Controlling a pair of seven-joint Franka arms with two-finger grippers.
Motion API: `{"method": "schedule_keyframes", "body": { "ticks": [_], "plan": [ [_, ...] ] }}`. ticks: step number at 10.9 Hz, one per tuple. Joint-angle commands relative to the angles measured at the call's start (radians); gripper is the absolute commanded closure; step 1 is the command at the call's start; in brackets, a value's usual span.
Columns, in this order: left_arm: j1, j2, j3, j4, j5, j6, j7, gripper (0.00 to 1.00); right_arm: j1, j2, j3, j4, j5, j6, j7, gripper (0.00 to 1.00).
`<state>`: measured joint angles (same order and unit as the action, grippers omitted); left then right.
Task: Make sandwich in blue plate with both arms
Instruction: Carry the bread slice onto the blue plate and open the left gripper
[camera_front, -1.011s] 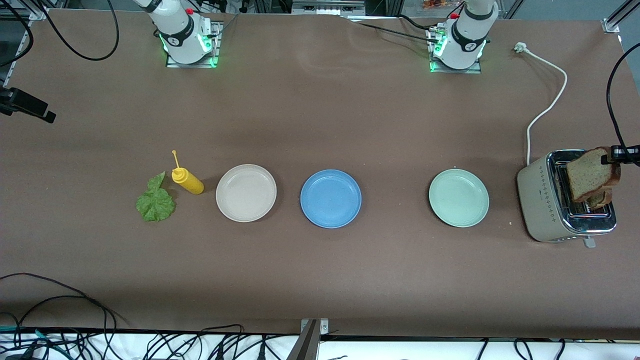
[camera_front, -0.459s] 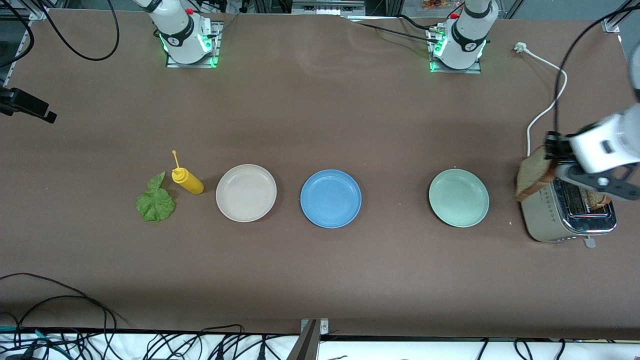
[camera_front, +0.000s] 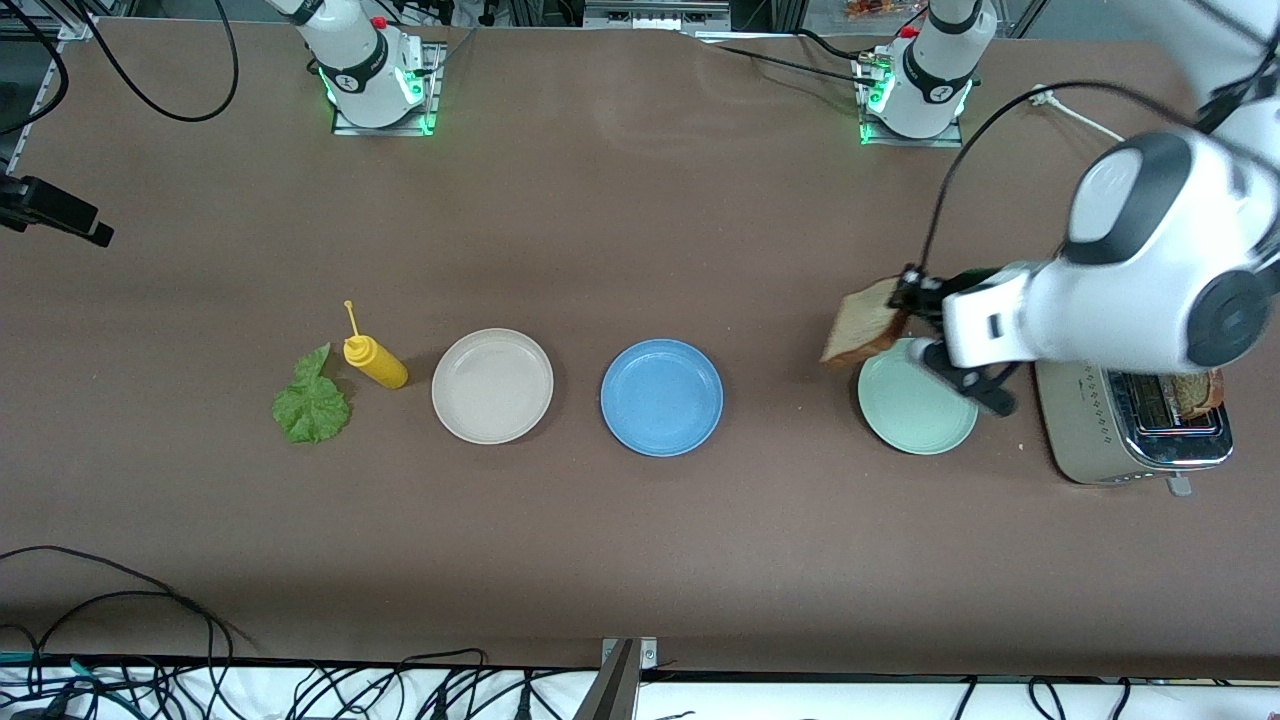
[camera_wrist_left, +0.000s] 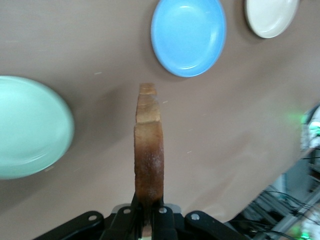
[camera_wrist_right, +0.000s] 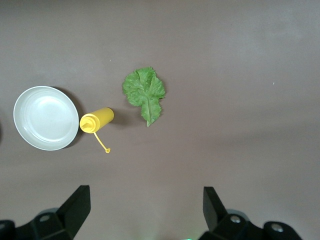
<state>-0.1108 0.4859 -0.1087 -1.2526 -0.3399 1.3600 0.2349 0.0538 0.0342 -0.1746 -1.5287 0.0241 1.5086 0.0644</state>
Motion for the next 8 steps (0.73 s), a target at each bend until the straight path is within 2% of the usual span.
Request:
{"method": "schedule_keyframes", "body": {
  "ticks": [1, 2, 3, 6, 8],
  "plan": [
    [-0.050, 0.152, 0.006, 0.033, -0.237, 0.089, -0.025, 1.00, -0.003, 0.004, -0.002, 0.019, 0.014, -0.016, -0.009, 0.00],
    [-0.069, 0.196, 0.006, 0.033, -0.322, 0.135, -0.025, 1.00, -0.003, 0.004, -0.002, 0.019, 0.014, -0.016, -0.009, 0.00],
    [-0.098, 0.230, 0.007, 0.025, -0.352, 0.215, -0.023, 1.00, -0.003, 0.004, -0.005, 0.019, 0.014, -0.016, -0.009, 0.00],
    [-0.190, 0.345, 0.006, 0.025, -0.382, 0.439, -0.009, 1.00, -0.006, 0.003, -0.009, 0.021, 0.013, -0.013, -0.009, 0.00],
    [-0.214, 0.387, 0.006, 0.019, -0.455, 0.491, -0.005, 1.00, -0.006, 0.003, -0.008, 0.021, 0.013, -0.016, -0.009, 0.00]
  ]
}}
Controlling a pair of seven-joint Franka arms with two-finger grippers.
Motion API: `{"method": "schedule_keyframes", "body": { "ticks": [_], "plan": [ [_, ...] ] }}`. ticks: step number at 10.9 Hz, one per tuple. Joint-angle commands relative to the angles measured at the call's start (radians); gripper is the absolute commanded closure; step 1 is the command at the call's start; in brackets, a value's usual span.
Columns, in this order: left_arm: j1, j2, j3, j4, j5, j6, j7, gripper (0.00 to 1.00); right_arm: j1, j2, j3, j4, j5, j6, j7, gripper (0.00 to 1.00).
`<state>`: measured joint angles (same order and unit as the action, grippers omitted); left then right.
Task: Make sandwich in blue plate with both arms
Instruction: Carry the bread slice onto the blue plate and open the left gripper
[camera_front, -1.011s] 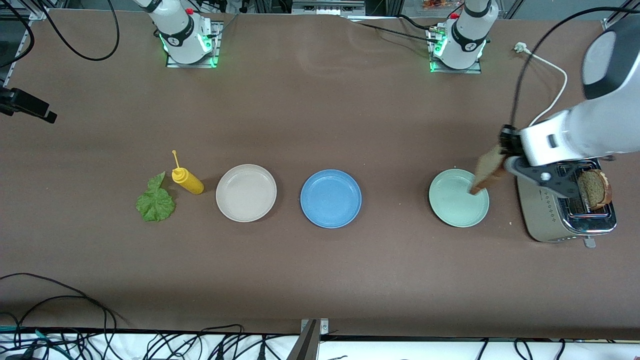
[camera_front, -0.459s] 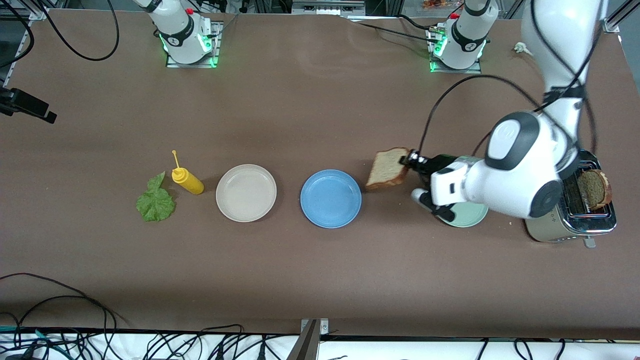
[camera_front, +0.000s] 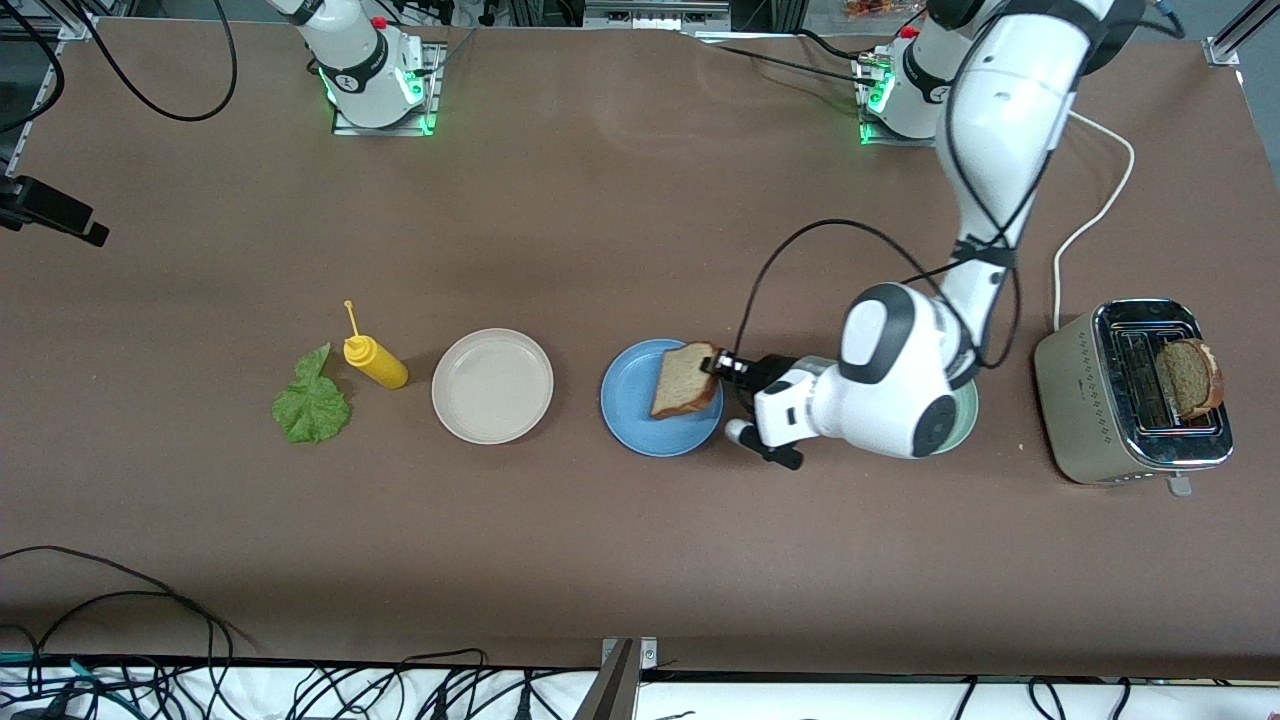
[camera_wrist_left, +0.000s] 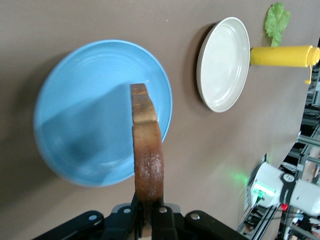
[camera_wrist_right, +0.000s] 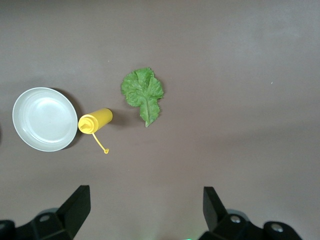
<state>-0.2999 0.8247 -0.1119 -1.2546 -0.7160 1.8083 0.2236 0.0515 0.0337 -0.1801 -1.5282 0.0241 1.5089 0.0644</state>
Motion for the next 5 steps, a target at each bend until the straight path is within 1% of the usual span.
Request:
{"method": "schedule_keyframes", "body": {
  "ticks": [1, 2, 5],
  "plan": [
    [-0.031, 0.051, 0.009, 0.024, -0.106, 0.060, 0.006, 1.00, -0.006, 0.003, -0.004, 0.020, 0.013, -0.018, -0.011, 0.00],
    [-0.038, 0.053, 0.009, 0.020, -0.134, 0.063, 0.008, 1.00, -0.006, 0.002, -0.004, 0.020, 0.013, -0.019, -0.011, 0.00],
    [-0.050, 0.082, 0.009, 0.018, -0.129, 0.065, 0.040, 1.00, 0.001, 0.005, 0.004, 0.020, 0.014, -0.019, -0.011, 0.00]
  ]
}}
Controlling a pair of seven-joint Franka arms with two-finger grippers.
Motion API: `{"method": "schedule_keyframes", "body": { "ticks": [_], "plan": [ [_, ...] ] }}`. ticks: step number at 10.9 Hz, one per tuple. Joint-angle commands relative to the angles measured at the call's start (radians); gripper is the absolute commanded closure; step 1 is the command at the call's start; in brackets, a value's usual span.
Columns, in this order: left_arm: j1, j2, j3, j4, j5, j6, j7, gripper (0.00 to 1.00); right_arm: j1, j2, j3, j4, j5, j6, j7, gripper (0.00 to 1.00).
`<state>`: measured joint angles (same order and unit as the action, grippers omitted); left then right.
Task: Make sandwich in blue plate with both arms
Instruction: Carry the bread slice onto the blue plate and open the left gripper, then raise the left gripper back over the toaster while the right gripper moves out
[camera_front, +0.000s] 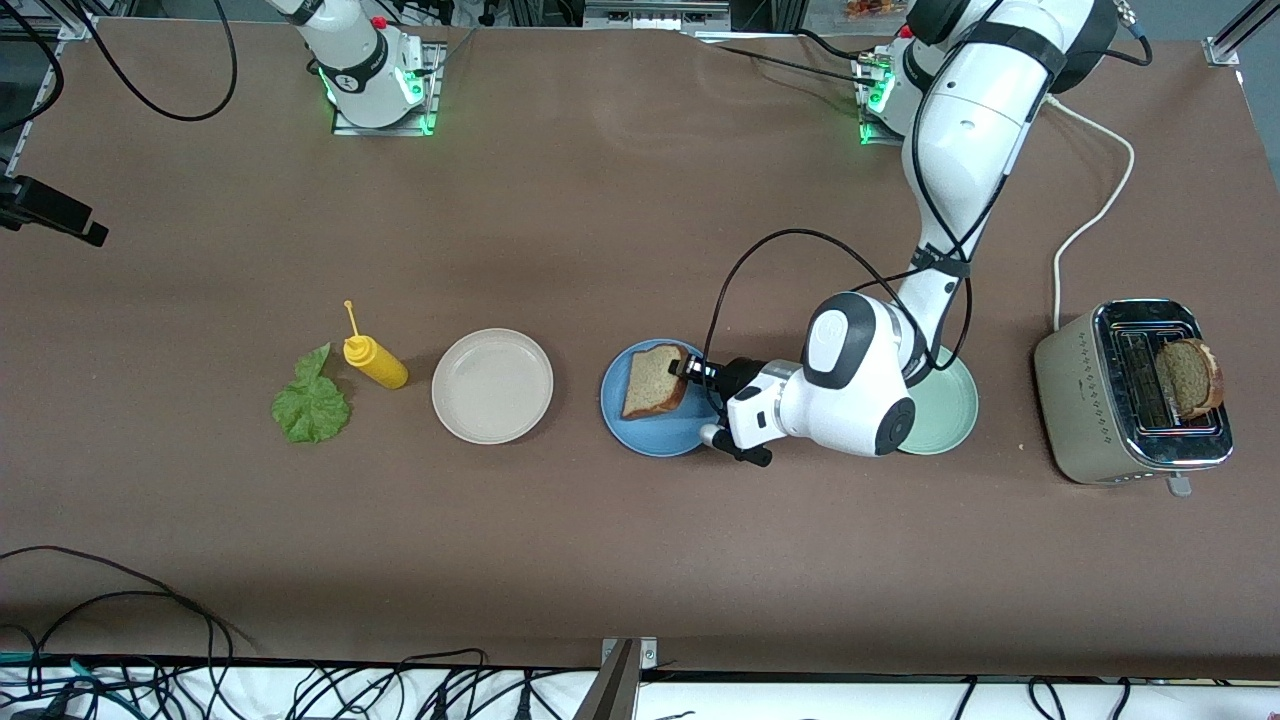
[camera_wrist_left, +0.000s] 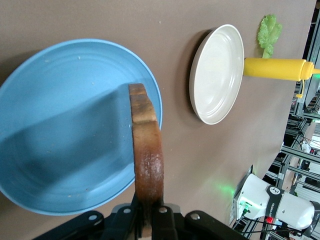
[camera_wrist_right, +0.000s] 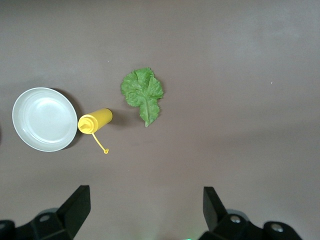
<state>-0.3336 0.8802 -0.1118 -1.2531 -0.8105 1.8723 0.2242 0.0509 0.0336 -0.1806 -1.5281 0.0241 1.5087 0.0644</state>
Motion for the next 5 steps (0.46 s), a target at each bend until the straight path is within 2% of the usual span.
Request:
{"method": "schedule_keyframes", "body": {
  "ticks": [1, 3, 4, 5],
  "plan": [
    [-0.018, 0.039, 0.010, 0.015, -0.036, 0.001, 0.087, 1.00, 0.001, 0.005, 0.006, 0.020, 0.014, -0.019, -0.011, 0.00],
    [-0.004, 0.054, 0.012, 0.004, -0.032, 0.007, 0.189, 1.00, 0.003, 0.005, 0.007, 0.019, 0.014, -0.019, -0.011, 0.00],
    [-0.016, 0.053, 0.023, 0.001, -0.021, 0.010, 0.184, 0.80, 0.003, 0.005, 0.007, 0.019, 0.014, -0.021, -0.011, 0.00],
    [-0.013, 0.054, 0.027, -0.002, -0.012, 0.039, 0.187, 0.01, 0.003, 0.005, 0.007, 0.019, 0.014, -0.021, -0.011, 0.00]
  ]
}}
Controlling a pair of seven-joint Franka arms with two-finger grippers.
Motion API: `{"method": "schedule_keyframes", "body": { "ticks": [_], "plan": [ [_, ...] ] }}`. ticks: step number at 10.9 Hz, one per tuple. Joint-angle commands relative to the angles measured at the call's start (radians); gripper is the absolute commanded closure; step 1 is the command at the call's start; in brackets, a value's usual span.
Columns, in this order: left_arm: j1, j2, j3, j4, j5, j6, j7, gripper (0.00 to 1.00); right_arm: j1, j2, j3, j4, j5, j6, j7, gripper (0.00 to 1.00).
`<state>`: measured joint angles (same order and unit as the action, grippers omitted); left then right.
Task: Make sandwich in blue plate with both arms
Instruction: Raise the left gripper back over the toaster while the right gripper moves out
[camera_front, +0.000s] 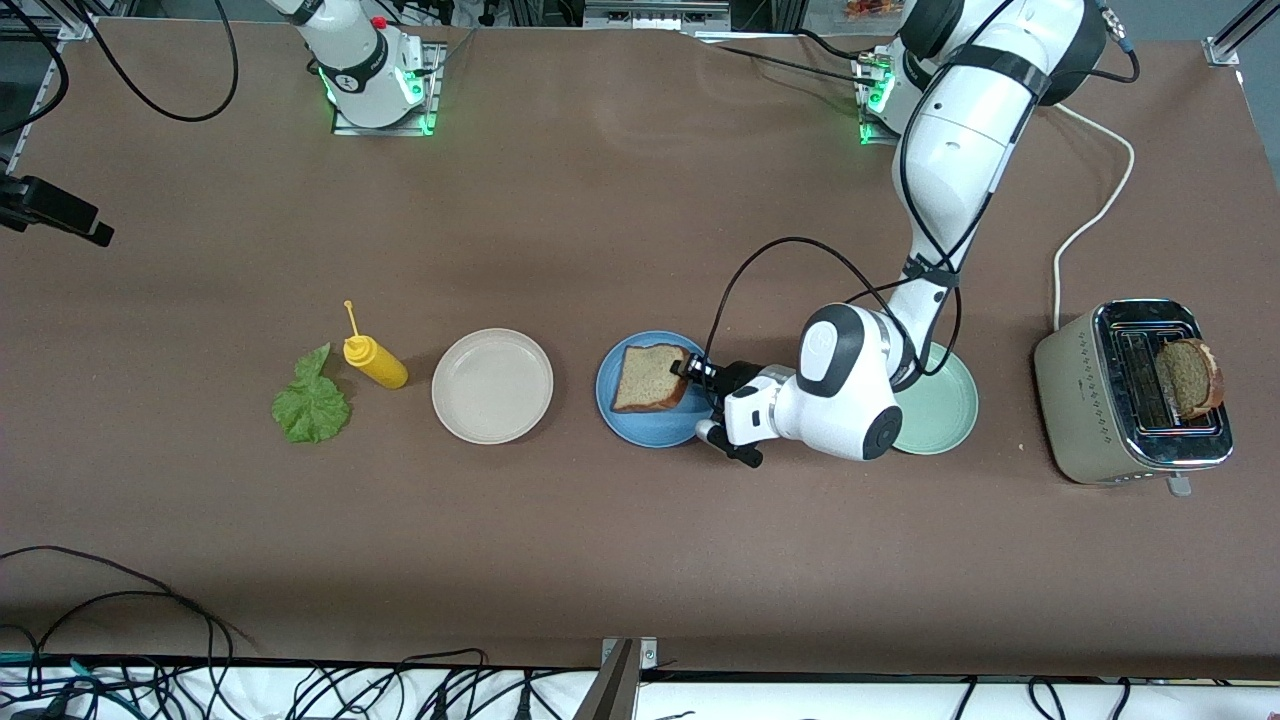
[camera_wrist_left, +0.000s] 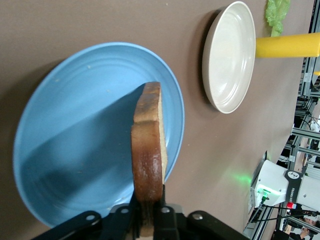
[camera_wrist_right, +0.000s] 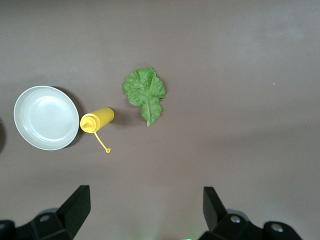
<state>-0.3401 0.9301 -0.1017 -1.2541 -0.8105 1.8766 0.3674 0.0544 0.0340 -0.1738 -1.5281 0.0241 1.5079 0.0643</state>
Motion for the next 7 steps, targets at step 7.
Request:
{"method": "schedule_keyframes", "body": {
  "ticks": [7],
  "plan": [
    [0.056, -0.045, 0.040, 0.002, 0.349, 0.066, 0.050, 0.00, 0.077, 0.050, 0.004, 0.011, -0.003, -0.061, 0.002, 0.00]
  ]
}}
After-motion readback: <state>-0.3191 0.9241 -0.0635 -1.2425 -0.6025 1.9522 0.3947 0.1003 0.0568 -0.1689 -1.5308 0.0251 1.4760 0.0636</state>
